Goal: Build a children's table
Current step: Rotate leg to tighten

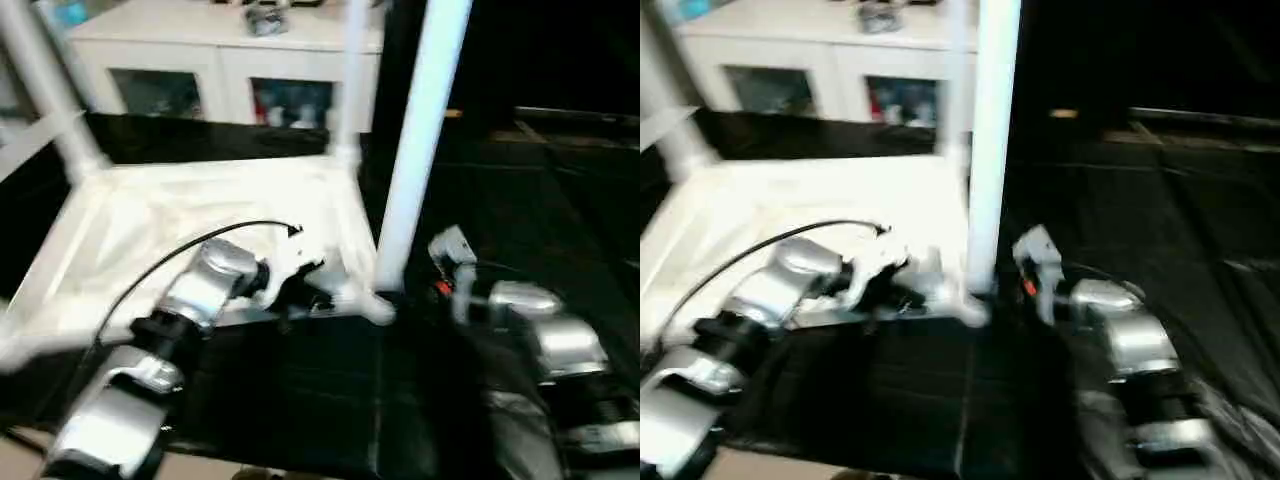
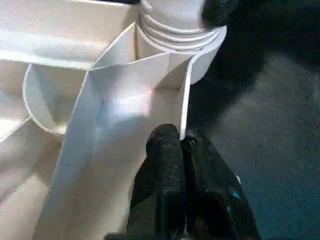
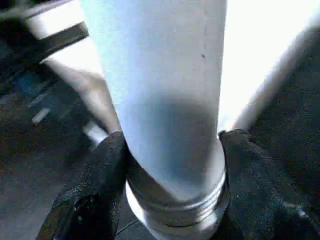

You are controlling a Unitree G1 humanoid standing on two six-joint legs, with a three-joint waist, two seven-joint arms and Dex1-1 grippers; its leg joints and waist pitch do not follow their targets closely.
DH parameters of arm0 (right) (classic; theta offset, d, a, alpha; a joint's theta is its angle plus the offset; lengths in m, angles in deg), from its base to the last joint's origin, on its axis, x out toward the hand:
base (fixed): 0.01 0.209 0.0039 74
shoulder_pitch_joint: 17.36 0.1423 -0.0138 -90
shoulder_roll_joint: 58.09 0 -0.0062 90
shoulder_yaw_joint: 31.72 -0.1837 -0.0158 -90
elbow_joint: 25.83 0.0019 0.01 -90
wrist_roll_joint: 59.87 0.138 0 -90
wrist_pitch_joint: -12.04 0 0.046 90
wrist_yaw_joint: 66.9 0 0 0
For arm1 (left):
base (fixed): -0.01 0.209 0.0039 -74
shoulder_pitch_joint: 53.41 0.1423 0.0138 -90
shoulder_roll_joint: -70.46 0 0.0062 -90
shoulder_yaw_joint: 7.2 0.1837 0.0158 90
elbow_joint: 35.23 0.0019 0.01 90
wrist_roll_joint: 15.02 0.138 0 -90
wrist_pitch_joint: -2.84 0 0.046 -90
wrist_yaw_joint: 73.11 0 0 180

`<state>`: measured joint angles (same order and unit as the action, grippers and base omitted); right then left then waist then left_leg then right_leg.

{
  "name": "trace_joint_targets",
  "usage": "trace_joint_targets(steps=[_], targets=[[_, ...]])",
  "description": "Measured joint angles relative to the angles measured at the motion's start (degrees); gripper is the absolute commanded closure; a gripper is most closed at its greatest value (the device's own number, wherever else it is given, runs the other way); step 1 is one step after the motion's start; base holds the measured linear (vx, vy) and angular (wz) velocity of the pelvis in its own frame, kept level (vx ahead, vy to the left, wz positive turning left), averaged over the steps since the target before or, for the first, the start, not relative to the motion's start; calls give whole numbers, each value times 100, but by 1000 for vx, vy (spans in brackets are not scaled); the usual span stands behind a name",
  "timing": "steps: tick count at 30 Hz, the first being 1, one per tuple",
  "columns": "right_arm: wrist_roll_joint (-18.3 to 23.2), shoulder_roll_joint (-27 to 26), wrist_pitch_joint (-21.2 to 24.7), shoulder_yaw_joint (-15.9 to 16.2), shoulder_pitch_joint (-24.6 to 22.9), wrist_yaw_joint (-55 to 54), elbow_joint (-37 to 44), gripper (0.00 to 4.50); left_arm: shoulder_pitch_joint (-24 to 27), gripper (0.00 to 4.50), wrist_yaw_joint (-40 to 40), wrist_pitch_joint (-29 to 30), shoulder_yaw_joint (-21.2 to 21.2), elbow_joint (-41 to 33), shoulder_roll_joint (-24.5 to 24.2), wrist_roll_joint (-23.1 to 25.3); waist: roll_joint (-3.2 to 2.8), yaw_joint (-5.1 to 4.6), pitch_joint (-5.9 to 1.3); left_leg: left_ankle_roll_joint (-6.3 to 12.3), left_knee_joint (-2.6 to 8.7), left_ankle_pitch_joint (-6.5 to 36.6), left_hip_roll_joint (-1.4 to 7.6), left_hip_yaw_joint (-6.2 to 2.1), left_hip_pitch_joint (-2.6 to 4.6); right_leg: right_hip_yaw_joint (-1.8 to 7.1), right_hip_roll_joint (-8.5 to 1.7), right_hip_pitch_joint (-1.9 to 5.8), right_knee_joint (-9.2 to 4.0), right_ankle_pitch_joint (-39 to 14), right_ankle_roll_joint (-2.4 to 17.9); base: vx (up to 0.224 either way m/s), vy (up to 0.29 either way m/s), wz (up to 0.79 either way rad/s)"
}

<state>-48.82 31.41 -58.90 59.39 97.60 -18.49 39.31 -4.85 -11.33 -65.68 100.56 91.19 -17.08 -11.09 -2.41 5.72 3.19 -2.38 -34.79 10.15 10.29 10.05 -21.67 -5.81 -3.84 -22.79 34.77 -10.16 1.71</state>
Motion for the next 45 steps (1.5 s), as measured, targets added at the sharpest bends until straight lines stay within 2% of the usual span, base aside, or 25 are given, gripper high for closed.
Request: trace_joint_targets(steps=[2,5,9,10,17,20,24,27,29,33,35,39,42,45], targets=[[-80,-202,54,-107,46,-498,-5,196,-21,450,-313,189,-108,43,185,1,0,-67,0,0,0,0,-6,0,13,0,-6,8,0,0,-1,0,0,0],[-277,-588,163,-262,218,-1399,-74,197,-52,450,-923,442,-308,95,473,2,0,-111,0,0,18,0,-27,0,33,-8,-33,8,0,0,-2,0,0,0],[-401,-816,197,-328,328,-1998,-97,198,-86,450,-1334,588,-436,109,671,9,0,-106,0,1,25,0,-33,0,30,-13,-42,3,-1,1,-3,0,0,0],[-401,-822,177,-335,330,-2026,-96,163,-87,450,-1359,605,-450,99,692,9,-1,-98,0,1,27,0,-33,0,28,-13,-43,3,-1,2,-3,0,0,0],[-400,-819,148,-348,280,-1911,14,111,-77,450,-1221,635,-421,-30,644,9,0,-75,0,5,51,3,-33,1,15,-13,-42,-17,0,13,14,0,0,0],[-349,-625,142,-280,183,-1441,150,79,-16,450,-927,439,-317,-128,465,8,0,-76,0,27,55,-7,-33,1,0,-13,-42,-31,-1,11,11,0,0,0],[-166,-108,134,-21,14,-465,339,42,80,450,-330,15,-165,-178,117,-28,-2,-51,1,33,51,-10,-32,0,-15,-17,-42,-37,0,11,11,0,0,0],[-60,299,47,185,-101,336,467,13,141,450,252,-293,-31,-210,-215,-75,-3,-2,2,29,44,-9,-30,-1,-23,-18,-42,-36,1,11,11,0,0,0],[-26,362,29,230,-100,579,472,2,145,450,453,-424,34,-220,-295,-75,-4,39,2,10,37,3,-29,-1,-29,-18,-43,-33,2,12,12,0,0,0],[65,997,-103,394,-100,1586,476,2,210,450,1336,-767,333,-385,-582,-160,-13,217,7,23,30,-5,-29,28,-42,4,-52,-21,2,9,6,0,0,0],[119,1233,-171,436,-96,1971,527,2,247,450,1539,-925,389,-404,-717,-167,-11,259,7,31,28,-10,-26,30,-41,4,-52,-16,3,7,4,0,0,0],[99,1495,-371,704,-96,2565,584,2,237,450,1981,-1213,551,-404,-909,-143,-13,272,6,31,28,-10,-26,30,-38,5,-53,-6,4,5,1,0,0,0],[55,1502,-460,856,-95,2774,583,2,215,450,2069,-1330,626,-403,-914,-114,-13,272,6,33,27,-11,-26,30,-39,5,-54,-2,6,5,0,0,0,0],[58,1498,-485,886,-82,2930,583,2,186,450,2104,-1369,685,-403,-876,-100,-12,271,6,34,27,-12,-26,31,-40,5,-55,-1,7,5,0,0,0,0]])
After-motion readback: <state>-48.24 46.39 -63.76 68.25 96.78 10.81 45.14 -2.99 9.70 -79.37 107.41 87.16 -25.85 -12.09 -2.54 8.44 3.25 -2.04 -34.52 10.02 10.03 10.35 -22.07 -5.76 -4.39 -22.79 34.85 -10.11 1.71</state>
